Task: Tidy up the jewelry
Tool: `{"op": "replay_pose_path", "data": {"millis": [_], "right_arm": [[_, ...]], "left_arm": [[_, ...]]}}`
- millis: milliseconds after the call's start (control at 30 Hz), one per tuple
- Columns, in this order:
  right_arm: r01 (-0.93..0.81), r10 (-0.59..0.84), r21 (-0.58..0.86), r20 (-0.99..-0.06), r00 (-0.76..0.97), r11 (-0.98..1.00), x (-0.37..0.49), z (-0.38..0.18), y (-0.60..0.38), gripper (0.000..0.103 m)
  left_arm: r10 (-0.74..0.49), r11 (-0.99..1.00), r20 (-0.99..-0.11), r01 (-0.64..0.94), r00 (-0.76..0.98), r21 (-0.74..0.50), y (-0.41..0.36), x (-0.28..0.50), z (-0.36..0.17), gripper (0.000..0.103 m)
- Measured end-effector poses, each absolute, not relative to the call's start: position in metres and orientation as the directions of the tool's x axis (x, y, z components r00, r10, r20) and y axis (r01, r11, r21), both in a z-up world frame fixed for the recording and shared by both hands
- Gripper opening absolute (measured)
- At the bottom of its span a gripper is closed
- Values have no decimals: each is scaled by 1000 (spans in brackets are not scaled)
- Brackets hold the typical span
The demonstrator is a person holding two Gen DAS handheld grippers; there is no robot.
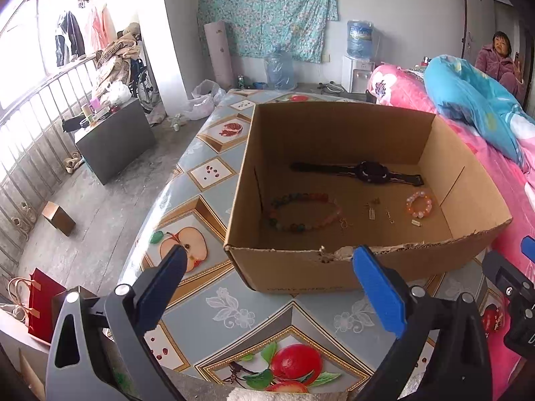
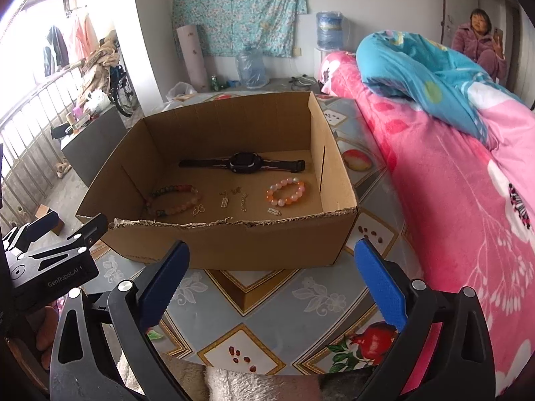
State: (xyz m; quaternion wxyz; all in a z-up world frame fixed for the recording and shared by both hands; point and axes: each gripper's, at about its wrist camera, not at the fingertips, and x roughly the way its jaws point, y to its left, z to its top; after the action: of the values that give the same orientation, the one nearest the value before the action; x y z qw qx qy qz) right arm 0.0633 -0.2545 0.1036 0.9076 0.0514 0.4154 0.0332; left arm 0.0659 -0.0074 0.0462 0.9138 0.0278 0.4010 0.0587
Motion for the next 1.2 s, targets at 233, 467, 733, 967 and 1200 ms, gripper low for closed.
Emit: {"op": "replay_pose_path", "data": {"millis": [233,467,733,967,1200], "right_arm": [[-12,109,130,-775,622,991,76,96,-250,95],[-14,125,146,-790,601,989,77,90,-248,95],[-8,119,143,-790,602,990,75,91,-249,95],[-5,114,139,-788,605,990,74,93,-249,95],[-10,109,130,-787,607,992,75,94,-247,95]], "left_arm": [[119,993,-771,-80,626,89,-15,74,36,98],[117,993,-777,-76,618,89,-16,72,37,98],[104,995,-788,-72,607,76,-17,71,37,98],[82,997,-798,-58,598,58,-19,70,37,98],[72,997,-799,-57,598,47,-18,70,38,98]]}}
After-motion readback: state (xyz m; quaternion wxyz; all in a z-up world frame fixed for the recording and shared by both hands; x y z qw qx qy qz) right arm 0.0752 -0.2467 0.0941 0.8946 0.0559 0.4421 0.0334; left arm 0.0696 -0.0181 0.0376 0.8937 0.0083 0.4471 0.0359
